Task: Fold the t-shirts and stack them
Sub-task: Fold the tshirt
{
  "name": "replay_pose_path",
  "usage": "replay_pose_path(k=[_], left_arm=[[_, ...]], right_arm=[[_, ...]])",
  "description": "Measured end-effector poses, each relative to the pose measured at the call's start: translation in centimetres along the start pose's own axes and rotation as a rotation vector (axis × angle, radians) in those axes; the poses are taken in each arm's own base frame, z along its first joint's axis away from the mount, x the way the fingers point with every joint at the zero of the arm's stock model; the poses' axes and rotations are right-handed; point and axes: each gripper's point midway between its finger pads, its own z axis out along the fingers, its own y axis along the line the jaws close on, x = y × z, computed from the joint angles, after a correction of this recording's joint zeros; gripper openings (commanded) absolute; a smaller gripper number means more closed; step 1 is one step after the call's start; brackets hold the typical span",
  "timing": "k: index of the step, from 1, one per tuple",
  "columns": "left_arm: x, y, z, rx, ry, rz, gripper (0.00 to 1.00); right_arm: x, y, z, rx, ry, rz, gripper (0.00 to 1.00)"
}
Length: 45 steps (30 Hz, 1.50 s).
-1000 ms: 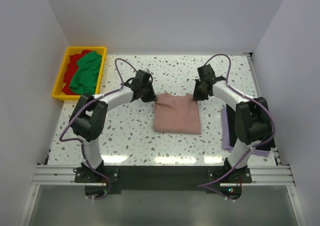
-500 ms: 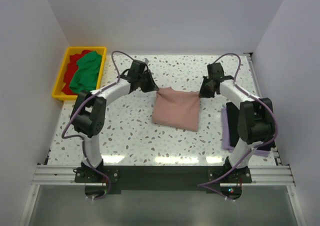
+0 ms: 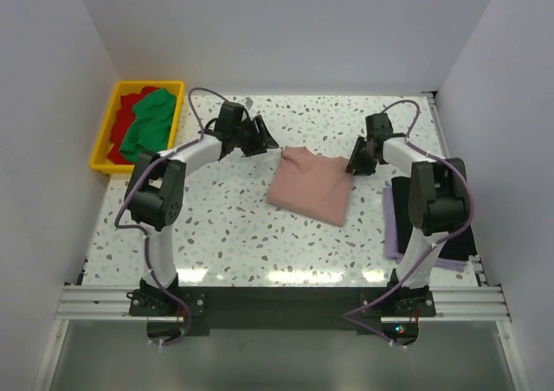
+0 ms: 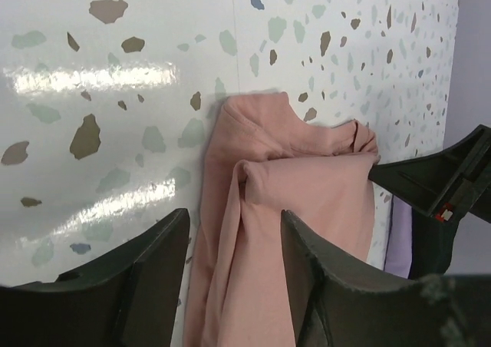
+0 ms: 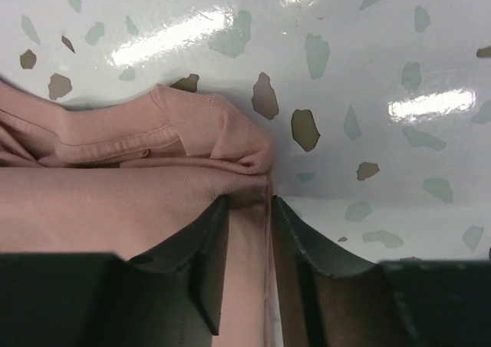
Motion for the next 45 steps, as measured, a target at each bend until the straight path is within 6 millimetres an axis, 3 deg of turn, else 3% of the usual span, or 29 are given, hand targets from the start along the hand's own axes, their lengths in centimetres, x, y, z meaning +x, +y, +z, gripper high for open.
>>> replay_pose_path(k=[4,8,11,14,18,20,26,28,34,42,45], left_arm=[[0.4,-0.9,-2.9,-0.006,-0.032,0.017,0.37],[1.7,-2.7,-5.5,0.0,-0.058,0.056,0.24],[3.7,-4.5,-5.7,0.022,-0.037,0.094,0.13],[5.9,-5.3,-4.9,0.023,0.003,0.117,0.04],[8.4,-3.6,-3.6,-0.033,0.047,0.113,0.0],[9.5,-1.7,-3.3,-0.08,0.063,0.097,0.0],[12.7,3.1,-2.0,-0.195,0.117,0.052,0.0],[12.8,3.2,-2.0,-0.19,0.109,0.041,0.0],[12.9,3.1,-1.8,-0.171,0.077,0.025,0.0],[12.9,3.1,-1.8,-0.164,0.063,0.021,0.0],[12.9,3.0,-1.8,-0.164,0.063,0.022,0.0]], right_arm=[[-0.8,0.3,-1.6,-0.007,-0.035,-0.004,0.45],[-2.9,2.3,-5.6,-0.069,-0.142,-0.02,0.45],[-3.9,5.8,-8.6,-0.163,-0.22,-0.067,0.44],[-3.4,10.9,-9.4,-0.271,-0.233,-0.139,0.43],[-0.5,16.6,-7.6,-0.41,-0.164,-0.203,0.4],[1.3,17.9,-5.6,-0.448,-0.097,-0.207,0.39],[4.5,18.2,1.3,-0.471,0.067,-0.162,0.38],[4.8,18.3,3.0,-0.478,0.103,-0.136,0.37],[2.3,20.1,3.2,-0.57,0.095,-0.052,0.37],[-0.5,19.5,3.1,-0.622,0.064,0.058,0.37],[-0.1,19.1,2.3,-0.634,0.05,0.064,0.38]])
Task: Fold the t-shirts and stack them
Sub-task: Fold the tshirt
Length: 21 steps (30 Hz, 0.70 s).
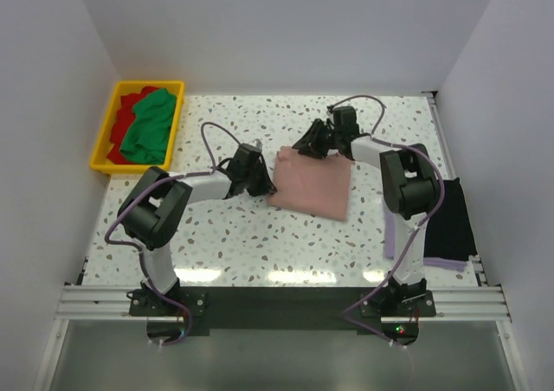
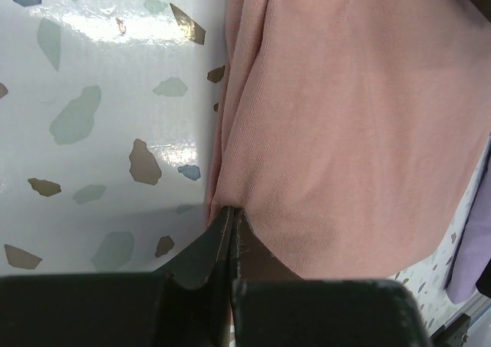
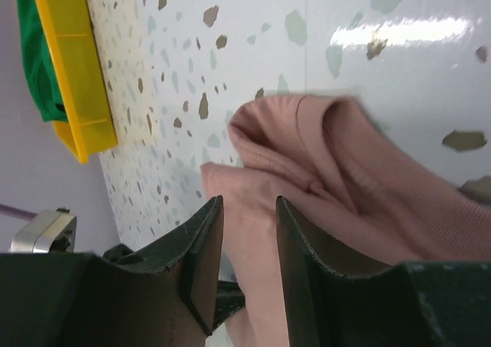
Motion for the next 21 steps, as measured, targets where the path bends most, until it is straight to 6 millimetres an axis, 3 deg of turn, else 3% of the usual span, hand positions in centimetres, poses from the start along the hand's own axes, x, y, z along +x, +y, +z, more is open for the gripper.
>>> replay_pose_path(k=[6,11,15,21], left_arm=[[0.0,0.0,-0.1,-0.004,0.004,0.0,0.0],[0.1,0.0,-0.1,-0.005,0.006,0.0,0.0],[0.1,0.1,-0.2,-0.008,0.009,0.001,0.0],[0.2,0.1,-0.2,-0.008,0.011,0.003,0.0]], right_arm=[[2.5,3.0,-1.8,-0.072,0.003,-0.047,0.38],[4.8,5.0,-1.1,-0.115,0.031,-0.093,0.38],[5.8,4.5,0.8,-0.106,0.063,-0.096,0.37],[3.8,2.3,5.0,-0.083,0.069,-0.082,0.38]])
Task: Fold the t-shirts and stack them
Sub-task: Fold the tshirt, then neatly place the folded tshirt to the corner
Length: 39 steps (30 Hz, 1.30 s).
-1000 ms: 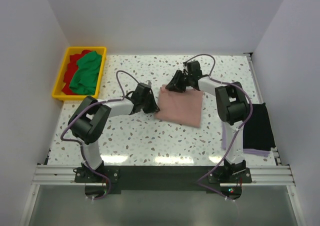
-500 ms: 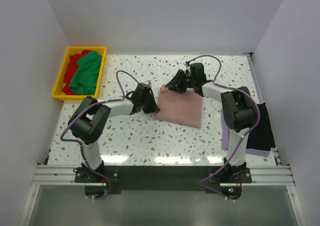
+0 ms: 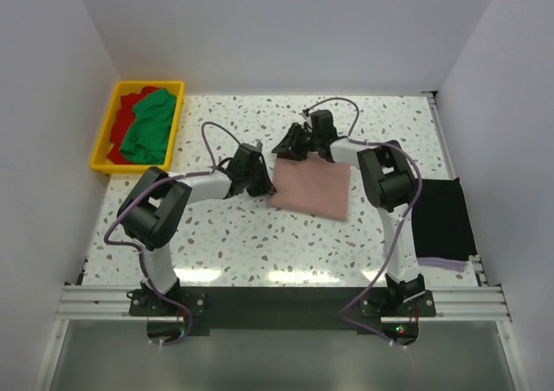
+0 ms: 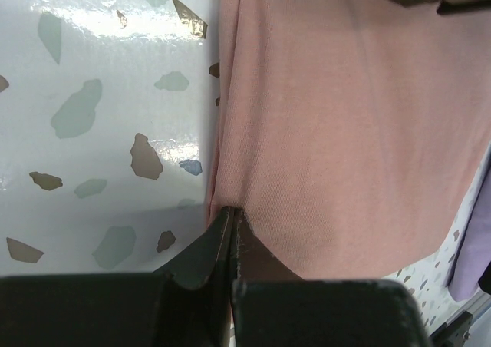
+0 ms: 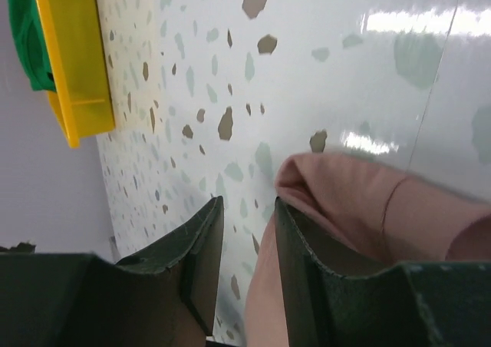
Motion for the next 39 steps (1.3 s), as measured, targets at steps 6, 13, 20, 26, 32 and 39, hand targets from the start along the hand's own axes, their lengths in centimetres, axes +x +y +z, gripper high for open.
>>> replay_pose_path(k=[6,13,20,26,32,39], left_arm=[[0.0,0.0,0.0,0.001,0.001,0.0,0.0],[0.2,0.0,-0.2,-0.003,0.013,0.016,0.0],[-0.1,-0.3,-0.9,-0.032,0.045,0.051,0.04],[-2.7,-1.8,-2.1,-0.021,0.018,0.083,0.17],[-5.9,-4.2,-4.4,0.032,-0.046,0.115,0.29],[-6.3,-6.2,-5.1,0.105,-0.041,0.14,0.29]], right_arm=[[-1.8,-0.2,1.3,-0.059,0.015,0.029,0.39],[-4.0,1.4,0.6,-0.112,-0.009,0.026,0.43],[-8.3,2.6,-3.5,-0.1,-0.085,0.019,0.46],[-11.0,4.8,-12.6,-0.044,-0.216,-0.036,0.5],[-8.1,2.9,-19.0,0.085,-0.274,-0.049,0.66],[0.5,-5.6,-19.8,0.329,-0.142,0.022,0.77]])
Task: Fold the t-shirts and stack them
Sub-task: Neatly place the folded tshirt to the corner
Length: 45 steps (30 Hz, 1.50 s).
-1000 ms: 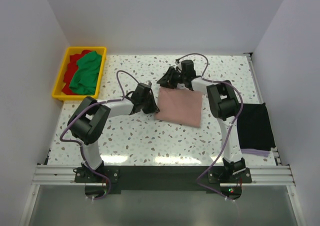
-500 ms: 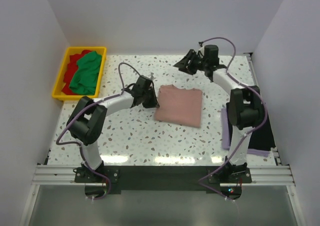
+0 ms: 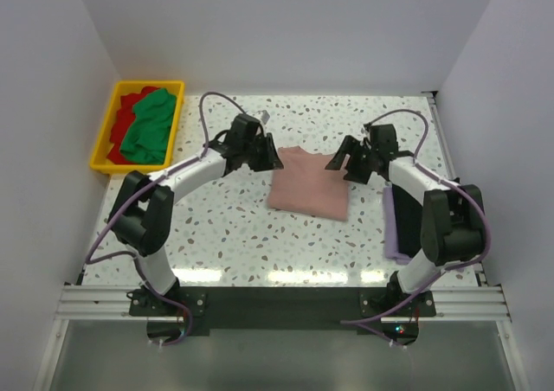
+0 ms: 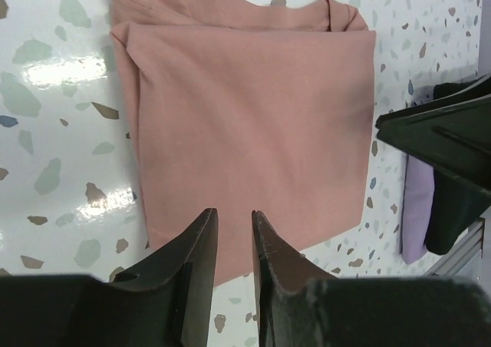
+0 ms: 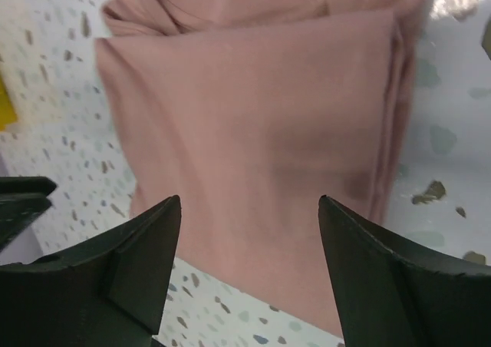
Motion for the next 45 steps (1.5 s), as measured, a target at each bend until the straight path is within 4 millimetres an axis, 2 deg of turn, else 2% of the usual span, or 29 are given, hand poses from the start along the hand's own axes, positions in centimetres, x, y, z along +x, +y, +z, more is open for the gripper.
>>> replay_pose_path(k=[3,13,18,29,32,34,37,39,45], left_arm=[[0.8,-0.4,0.8,0.019,0.027,0.006,0.29],[6.5,-0.3,5.1,0.007,0.168,0.016,0.27],[7.5,-0.6,5.9,0.012,0.186,0.021,0.26],[7.5,-0.6,5.9,0.016,0.184,0.022,0.25],[7.5,-0.6,5.9,0.016,0.183,0.022,0.24],[7.5,-0.6,5.9,0.016,0.183,0.022,0.24],[7.5,-0.6,5.9,0.015,0.184,0.022,0.24],[7.5,-0.6,5.9,0.015,0.185,0.022,0.24],[7.0,-0.9,5.6,0.007,0.191,0.02,0.24]], right_arm=[[2.2,-2.8,0.4,0.084,0.04,-0.004,0.79],[4.2,-6.4,0.7,0.19,0.045,-0.025,0.84],[4.0,-6.7,1.0,0.194,0.024,-0.036,0.84],[3.7,-5.7,2.3,0.162,-0.024,-0.043,0.75],[3.7,-5.4,2.8,0.174,-0.03,-0.049,0.68],[3.6,-5.5,3.0,0.186,-0.039,-0.047,0.56],[3.7,-5.9,3.3,0.213,-0.043,-0.037,0.25],[3.9,-6.2,3.5,0.219,-0.038,-0.022,0.0],[3.9,-6.2,3.4,0.234,-0.047,-0.001,0.0]])
